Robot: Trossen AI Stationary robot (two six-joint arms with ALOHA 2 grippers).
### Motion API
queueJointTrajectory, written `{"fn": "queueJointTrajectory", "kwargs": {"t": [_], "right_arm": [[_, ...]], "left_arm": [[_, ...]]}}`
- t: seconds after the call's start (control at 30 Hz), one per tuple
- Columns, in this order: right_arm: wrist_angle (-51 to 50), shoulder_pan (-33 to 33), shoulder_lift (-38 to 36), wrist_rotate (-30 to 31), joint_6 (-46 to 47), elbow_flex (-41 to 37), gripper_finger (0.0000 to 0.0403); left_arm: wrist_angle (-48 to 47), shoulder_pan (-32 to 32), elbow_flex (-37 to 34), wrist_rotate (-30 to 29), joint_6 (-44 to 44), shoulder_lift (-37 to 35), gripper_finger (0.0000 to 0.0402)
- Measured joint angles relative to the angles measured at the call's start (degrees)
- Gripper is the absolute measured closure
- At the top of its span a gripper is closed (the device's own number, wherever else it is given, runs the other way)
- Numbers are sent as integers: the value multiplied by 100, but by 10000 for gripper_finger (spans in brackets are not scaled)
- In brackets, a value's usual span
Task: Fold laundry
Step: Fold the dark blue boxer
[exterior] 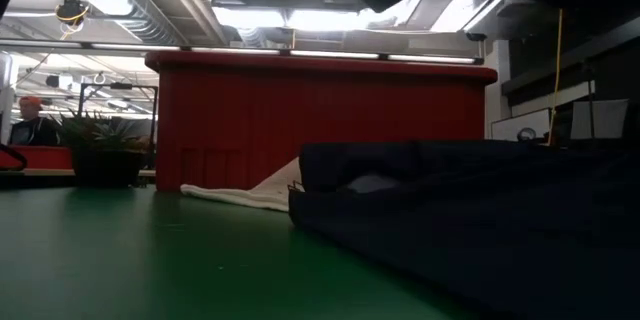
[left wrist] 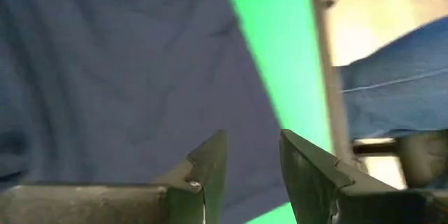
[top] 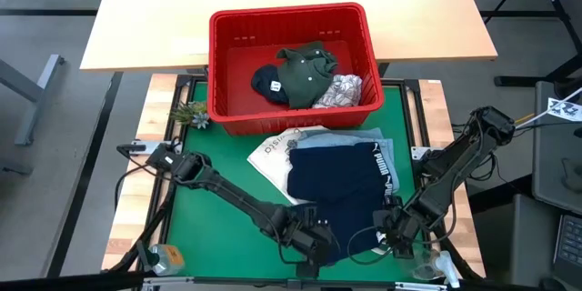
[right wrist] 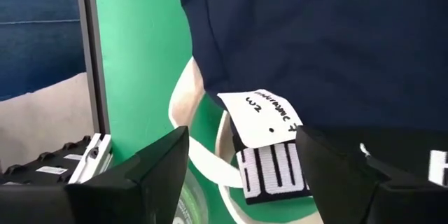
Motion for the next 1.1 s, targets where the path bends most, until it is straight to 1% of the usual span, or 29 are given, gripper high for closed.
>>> {"fn": "queueJointTrajectory", "kwargs": {"t": [0.23, 0.4, 0.57, 0.77, 0.87, 0.97, 1.1], "right_arm": [[4, -2, 1, 49, 4, 0, 139], [3, -2, -2, 51, -1, 2, 139], [6, -2, -2, 46, -4, 7, 139], [26, -2, -2, 54, -7, 7, 139], [20, -2, -2, 64, -7, 7, 139], [-4, -2, -2, 63, -7, 7, 139], [-5, -2, -2, 50, -7, 7, 139]], "left_arm": [[224, -352, -14, -42, -25, 53, 276], [338, -574, -47, -136, 14, 335, 276], [643, -599, -54, -128, 10, 527, 276], [639, -524, -65, -31, -28, 631, 275], [652, -457, -63, -25, -85, 625, 266], [707, -396, -65, 5, -410, 625, 246], [746, -355, -64, 311, -481, 687, 213]]}}
